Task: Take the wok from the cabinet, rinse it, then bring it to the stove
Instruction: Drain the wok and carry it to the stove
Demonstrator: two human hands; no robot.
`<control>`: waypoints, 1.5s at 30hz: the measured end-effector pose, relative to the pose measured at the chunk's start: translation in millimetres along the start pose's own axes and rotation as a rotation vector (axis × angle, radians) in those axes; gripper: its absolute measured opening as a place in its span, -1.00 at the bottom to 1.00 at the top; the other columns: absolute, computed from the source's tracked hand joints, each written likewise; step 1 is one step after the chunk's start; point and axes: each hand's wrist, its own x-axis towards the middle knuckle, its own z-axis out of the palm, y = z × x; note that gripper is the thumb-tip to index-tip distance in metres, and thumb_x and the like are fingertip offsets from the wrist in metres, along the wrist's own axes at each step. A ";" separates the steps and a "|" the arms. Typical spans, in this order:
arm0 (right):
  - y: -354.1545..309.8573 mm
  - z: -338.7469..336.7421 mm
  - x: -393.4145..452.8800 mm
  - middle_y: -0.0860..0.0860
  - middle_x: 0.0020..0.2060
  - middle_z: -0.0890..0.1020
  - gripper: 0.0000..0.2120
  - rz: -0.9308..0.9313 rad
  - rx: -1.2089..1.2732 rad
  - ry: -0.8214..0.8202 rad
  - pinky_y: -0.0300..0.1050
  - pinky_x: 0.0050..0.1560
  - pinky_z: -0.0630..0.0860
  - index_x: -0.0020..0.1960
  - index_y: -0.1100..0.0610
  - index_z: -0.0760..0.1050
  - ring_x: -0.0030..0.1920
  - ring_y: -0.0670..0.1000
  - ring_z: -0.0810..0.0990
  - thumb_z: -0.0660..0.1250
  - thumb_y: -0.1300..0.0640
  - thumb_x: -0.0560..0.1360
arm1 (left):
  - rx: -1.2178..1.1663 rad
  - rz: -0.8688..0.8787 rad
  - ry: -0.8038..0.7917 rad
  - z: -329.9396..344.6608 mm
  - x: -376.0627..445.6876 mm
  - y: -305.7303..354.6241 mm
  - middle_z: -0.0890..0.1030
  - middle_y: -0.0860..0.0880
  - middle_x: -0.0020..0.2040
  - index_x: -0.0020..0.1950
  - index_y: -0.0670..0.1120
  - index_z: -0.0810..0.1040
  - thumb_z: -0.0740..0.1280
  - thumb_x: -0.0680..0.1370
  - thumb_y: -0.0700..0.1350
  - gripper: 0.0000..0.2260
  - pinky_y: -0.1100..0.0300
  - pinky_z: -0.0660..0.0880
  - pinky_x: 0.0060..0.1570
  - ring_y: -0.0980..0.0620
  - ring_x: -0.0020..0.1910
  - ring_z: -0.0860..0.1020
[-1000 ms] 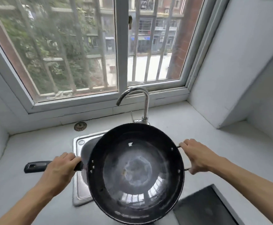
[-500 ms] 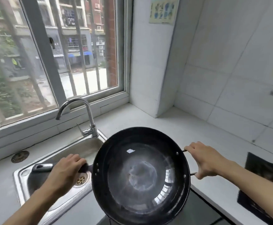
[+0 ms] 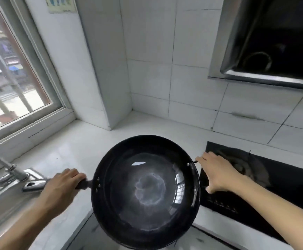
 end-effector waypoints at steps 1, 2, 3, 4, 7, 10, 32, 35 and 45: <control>10.5 4.7 0.6 -0.03 0.25 0.41 -0.06 0.011 0.012 -0.013 -0.07 0.20 0.43 0.39 0.05 0.28 0.23 0.03 0.37 0.55 -0.16 0.11 | 0.002 0.001 -0.014 2.4 9.3 8.2 0.55 0.09 -0.20 -0.09 0.05 0.59 0.50 0.38 -0.16 -0.81 0.08 0.46 -0.21 0.01 -0.19 0.50; 21.2 9.3 2.7 -0.02 0.24 0.41 -0.07 0.015 0.022 -0.014 -0.07 0.20 0.43 0.39 0.05 0.29 0.22 0.04 0.37 0.54 -0.15 0.11 | 0.009 0.010 -0.020 4.5 18.5 15.6 0.54 0.11 -0.19 -0.08 0.07 0.59 0.49 0.39 -0.15 -0.82 0.09 0.46 -0.19 0.02 -0.18 0.50; 31.0 12.3 5.3 -0.03 0.23 0.42 -0.09 0.020 0.029 -0.016 -0.07 0.19 0.43 0.38 0.05 0.29 0.21 0.03 0.37 0.53 -0.15 0.11 | 0.014 0.024 -0.019 7.2 28.2 21.7 0.54 0.11 -0.19 -0.09 0.07 0.59 0.49 0.39 -0.15 -0.82 0.09 0.46 -0.19 0.03 -0.18 0.50; 39.7 13.3 8.9 -0.03 0.21 0.42 -0.11 0.026 0.039 -0.018 -0.07 0.18 0.43 0.36 0.04 0.31 0.19 0.03 0.37 0.52 -0.16 0.11 | 0.008 0.037 -0.020 10.0 38.3 26.1 0.54 0.11 -0.20 -0.09 0.07 0.59 0.49 0.39 -0.15 -0.82 0.08 0.46 -0.21 0.02 -0.18 0.50; 58.7 16.7 21.0 -0.03 0.18 0.43 -0.15 0.038 0.037 -0.034 -0.08 0.18 0.43 0.32 0.04 0.33 0.16 0.03 0.38 0.52 -0.18 0.12 | -0.025 0.057 -0.037 19.2 69.2 30.7 0.54 0.10 -0.22 -0.12 0.04 0.59 0.49 0.39 -0.18 -0.83 0.08 0.44 -0.25 0.00 -0.20 0.50; 68.8 22.1 33.7 -0.03 0.19 0.43 -0.13 0.077 0.042 -0.052 -0.09 0.17 0.43 0.34 0.04 0.33 0.16 0.03 0.38 0.53 -0.19 0.11 | -0.028 0.096 -0.044 32.9 100.5 30.1 0.54 0.11 -0.23 -0.12 0.04 0.59 0.49 0.39 -0.19 -0.82 0.09 0.44 -0.26 0.01 -0.22 0.49; 112.1 46.5 127.9 -0.01 0.22 0.44 -0.11 0.314 0.049 -0.152 -0.08 0.22 0.42 0.38 0.07 0.31 0.20 0.04 0.40 0.56 -0.17 0.15 | -0.097 0.286 -0.101 106.6 300.6 18.1 0.55 0.08 -0.21 -0.10 0.02 0.58 0.47 0.43 -0.09 -0.89 0.11 0.42 -0.26 0.00 -0.21 0.49; 126.6 58.2 140.7 -0.02 0.21 0.44 -0.12 0.307 0.085 -0.171 -0.07 0.22 0.41 0.36 0.06 0.32 0.20 0.04 0.39 0.56 -0.14 0.14 | -0.081 0.284 -0.115 111.3 309.6 25.1 0.54 0.08 -0.25 -0.12 0.01 0.59 0.52 0.39 -0.11 -0.85 0.13 0.39 -0.31 0.00 -0.26 0.48; 159.8 84.6 187.3 0.01 0.25 0.43 -0.10 0.284 0.108 -0.211 -0.07 0.27 0.39 0.39 0.09 0.30 0.23 0.06 0.39 0.59 -0.09 0.15 | -0.042 0.263 -0.153 131.5 346.4 40.5 0.52 0.06 -0.26 -0.15 0.00 0.57 0.51 0.40 -0.14 -0.86 0.17 0.33 -0.32 0.01 -0.27 0.46</control>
